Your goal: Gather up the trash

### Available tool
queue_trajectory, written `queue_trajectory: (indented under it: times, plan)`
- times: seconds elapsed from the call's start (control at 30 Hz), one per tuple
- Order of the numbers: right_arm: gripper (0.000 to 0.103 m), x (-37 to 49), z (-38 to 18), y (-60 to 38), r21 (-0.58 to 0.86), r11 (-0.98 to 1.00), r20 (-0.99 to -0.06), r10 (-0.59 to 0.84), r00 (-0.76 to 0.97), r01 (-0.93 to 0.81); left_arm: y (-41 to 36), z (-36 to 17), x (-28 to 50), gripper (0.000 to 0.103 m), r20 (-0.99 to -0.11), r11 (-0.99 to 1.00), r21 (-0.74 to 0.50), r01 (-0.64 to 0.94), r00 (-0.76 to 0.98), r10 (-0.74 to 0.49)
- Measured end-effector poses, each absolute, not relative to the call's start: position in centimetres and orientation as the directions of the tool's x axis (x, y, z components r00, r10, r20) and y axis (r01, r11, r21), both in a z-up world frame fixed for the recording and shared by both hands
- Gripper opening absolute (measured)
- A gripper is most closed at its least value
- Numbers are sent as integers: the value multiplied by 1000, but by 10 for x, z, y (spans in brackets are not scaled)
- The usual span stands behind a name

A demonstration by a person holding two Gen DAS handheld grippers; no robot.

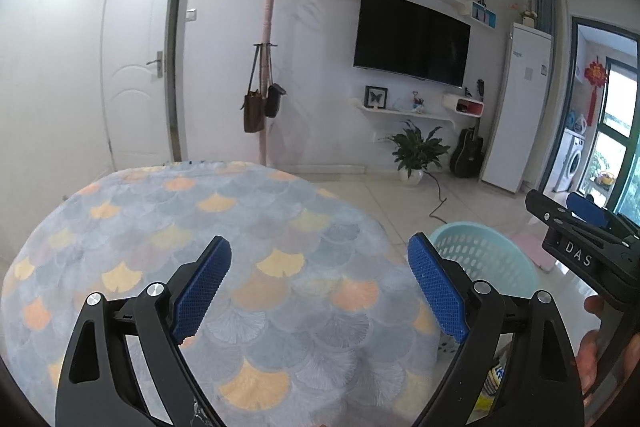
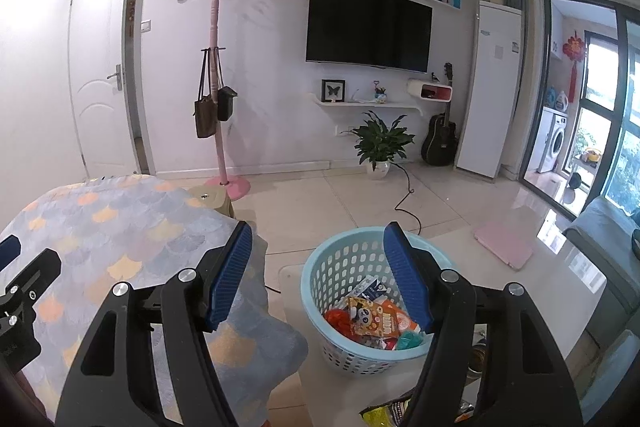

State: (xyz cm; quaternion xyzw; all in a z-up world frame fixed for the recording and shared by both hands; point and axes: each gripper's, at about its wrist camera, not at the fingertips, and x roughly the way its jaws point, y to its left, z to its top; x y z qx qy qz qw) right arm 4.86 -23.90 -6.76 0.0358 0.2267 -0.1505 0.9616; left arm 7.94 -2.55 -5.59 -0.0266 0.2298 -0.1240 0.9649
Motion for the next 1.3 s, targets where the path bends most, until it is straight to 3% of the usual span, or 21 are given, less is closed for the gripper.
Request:
queue_trajectory:
  times: [1.3]
  plan:
    - [65,56,-75,-237,5,957,-466,-255,847,291,-25,-54,81,88,-434,971,-98,219,868,-240]
